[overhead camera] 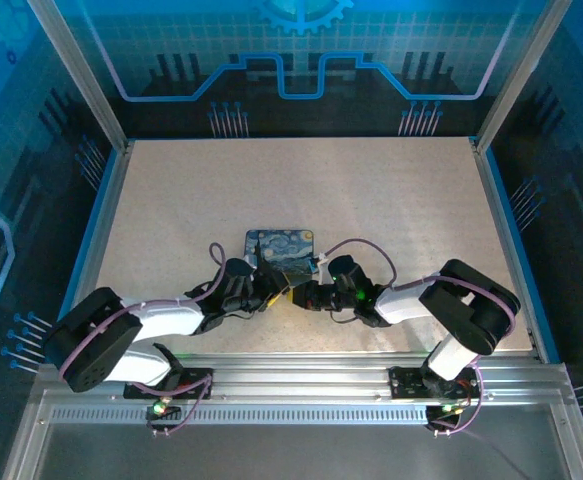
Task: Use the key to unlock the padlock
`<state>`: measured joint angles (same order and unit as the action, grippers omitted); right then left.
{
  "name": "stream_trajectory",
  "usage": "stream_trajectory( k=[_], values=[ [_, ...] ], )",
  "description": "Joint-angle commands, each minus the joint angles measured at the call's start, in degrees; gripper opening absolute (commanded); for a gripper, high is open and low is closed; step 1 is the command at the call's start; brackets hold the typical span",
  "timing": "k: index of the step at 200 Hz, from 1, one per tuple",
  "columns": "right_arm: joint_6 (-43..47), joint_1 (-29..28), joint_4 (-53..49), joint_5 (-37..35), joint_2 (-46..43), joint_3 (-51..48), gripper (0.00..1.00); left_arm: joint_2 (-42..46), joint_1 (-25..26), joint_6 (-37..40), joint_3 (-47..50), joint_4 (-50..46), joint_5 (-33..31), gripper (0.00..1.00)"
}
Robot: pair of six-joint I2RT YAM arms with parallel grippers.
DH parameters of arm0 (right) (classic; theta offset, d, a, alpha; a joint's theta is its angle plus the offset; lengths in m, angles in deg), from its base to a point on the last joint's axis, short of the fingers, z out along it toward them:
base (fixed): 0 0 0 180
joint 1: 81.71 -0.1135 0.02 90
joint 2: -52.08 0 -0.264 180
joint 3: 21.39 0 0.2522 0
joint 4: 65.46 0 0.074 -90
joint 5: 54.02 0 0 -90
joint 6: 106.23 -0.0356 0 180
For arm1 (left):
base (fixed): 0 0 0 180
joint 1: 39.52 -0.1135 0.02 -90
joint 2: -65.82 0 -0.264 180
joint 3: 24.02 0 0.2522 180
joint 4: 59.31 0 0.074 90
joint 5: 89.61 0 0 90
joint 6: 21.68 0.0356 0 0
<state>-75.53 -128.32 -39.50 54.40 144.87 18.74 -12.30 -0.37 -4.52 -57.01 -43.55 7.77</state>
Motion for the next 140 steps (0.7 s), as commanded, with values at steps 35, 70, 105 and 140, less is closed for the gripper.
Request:
stream_trajectory(
  k=[35,70,105,140],
  values=[
    [-3.5,-1.4,4.3,0.2,1.3,1.2,0.06,-2.6,-0.2,-2.6,1.3,3.6,-0.4,0.36],
    [-5.0,-1.5,5.3,-0.6,1.3,0.7,0.07,-2.8,-0.1,-2.7,1.4,3.6,-0.7,0.22],
    [-4.6,-1.5,3.8,-1.4,-0.3,0.4,0.1,-3.2,0.2,-2.8,1.3,4.1,-0.8,0.11],
    [-2.5,-1.4,0.2,-2.4,-2.6,0.4,0.16,-3.4,0.5,-3.0,1.2,4.6,-0.7,0.04]
  ],
)
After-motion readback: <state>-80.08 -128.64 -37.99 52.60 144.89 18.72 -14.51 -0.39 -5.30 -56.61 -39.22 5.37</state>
